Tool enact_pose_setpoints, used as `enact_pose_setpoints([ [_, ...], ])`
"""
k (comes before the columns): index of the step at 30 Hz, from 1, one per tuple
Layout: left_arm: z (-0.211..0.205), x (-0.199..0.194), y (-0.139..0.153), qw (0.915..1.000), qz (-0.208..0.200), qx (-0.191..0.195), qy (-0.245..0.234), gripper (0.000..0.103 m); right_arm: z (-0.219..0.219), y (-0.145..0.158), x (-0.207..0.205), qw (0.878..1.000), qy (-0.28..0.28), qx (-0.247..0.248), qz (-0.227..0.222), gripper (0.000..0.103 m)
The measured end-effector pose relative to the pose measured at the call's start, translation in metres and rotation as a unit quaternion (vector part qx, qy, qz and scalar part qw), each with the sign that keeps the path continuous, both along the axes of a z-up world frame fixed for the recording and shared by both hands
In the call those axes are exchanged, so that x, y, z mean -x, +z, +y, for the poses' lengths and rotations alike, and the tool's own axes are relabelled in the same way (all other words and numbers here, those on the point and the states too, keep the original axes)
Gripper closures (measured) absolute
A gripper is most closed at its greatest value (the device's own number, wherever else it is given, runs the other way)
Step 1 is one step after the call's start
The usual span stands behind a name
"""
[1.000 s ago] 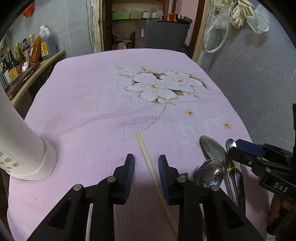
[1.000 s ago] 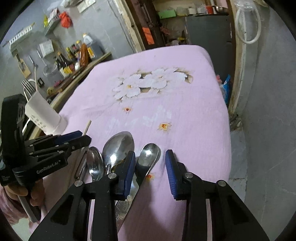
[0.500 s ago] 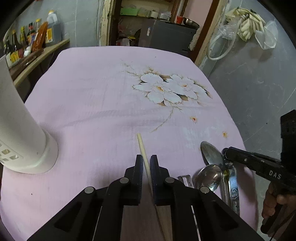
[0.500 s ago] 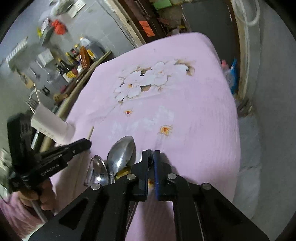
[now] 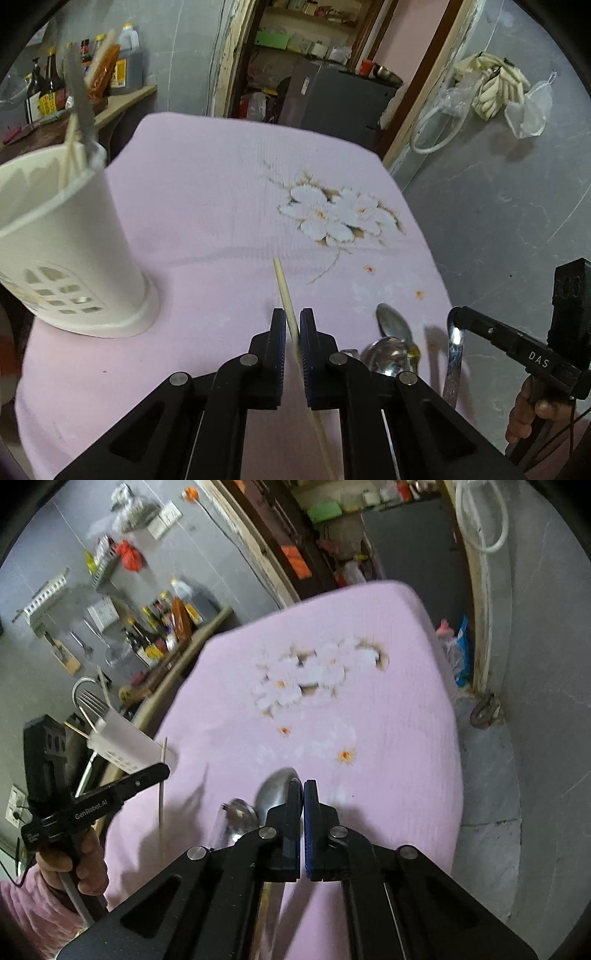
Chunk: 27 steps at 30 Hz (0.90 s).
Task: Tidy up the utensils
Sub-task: 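Carry the chopstick in the left gripper to the caddy while the right gripper carries a utensil there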
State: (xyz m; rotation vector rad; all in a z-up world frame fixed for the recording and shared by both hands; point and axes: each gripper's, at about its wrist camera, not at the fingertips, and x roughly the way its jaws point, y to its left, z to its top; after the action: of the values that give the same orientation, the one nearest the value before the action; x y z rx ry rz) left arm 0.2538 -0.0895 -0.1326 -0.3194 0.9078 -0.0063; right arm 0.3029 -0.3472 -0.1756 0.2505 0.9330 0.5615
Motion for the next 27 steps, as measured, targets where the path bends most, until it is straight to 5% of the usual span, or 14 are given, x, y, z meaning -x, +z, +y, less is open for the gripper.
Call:
enact_pose_setpoints([
  [19,0.015,0.053,0.080,0.9955,-0.086,0.013,-0.038,0.098,-0.002,0.084,0.071,0.990,-0.082,0.055,-0.099,0.101],
  [27,0.062,0.056,0.114,0.9909,-0.129,0.021,-0.031,0.098,0.034,0.149,0.088,0.977,-0.113,0.034,-0.180,0.101],
])
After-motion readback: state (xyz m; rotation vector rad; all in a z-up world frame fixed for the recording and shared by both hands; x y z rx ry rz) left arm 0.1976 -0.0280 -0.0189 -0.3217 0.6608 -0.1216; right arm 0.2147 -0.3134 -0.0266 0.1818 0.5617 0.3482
